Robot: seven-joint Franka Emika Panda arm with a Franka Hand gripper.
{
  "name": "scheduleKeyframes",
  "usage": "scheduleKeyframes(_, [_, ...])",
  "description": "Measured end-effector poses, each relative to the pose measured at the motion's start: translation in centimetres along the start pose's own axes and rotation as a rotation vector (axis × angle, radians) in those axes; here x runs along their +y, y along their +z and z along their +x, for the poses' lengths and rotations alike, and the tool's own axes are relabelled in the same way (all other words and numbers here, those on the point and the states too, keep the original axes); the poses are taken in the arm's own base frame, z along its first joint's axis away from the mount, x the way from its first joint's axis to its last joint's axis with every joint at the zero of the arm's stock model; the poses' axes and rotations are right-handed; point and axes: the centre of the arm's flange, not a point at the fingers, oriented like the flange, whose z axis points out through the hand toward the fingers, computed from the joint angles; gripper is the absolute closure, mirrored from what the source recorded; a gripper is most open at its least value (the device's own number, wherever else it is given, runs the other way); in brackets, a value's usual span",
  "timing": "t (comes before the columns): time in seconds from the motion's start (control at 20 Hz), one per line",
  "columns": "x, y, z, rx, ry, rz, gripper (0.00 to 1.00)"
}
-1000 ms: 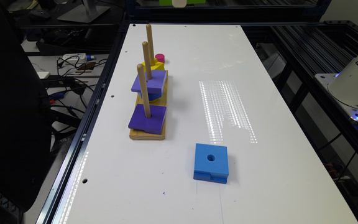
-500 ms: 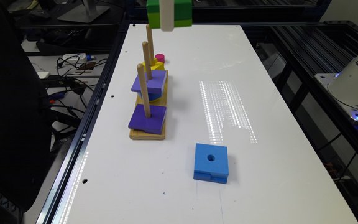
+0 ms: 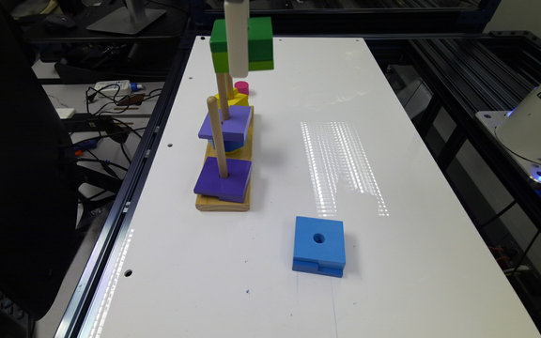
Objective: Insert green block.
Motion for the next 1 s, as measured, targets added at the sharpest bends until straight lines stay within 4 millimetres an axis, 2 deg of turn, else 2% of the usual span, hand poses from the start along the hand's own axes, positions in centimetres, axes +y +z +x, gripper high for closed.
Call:
scheduleKeyframes(0.6, [-0.4, 1.9, 0.6, 0.003, -0.002, 0.004, 1.00])
scheduleKeyframes(1.0, [-0.4, 2.1, 0.7, 0.004, -0.002, 0.005, 1.00])
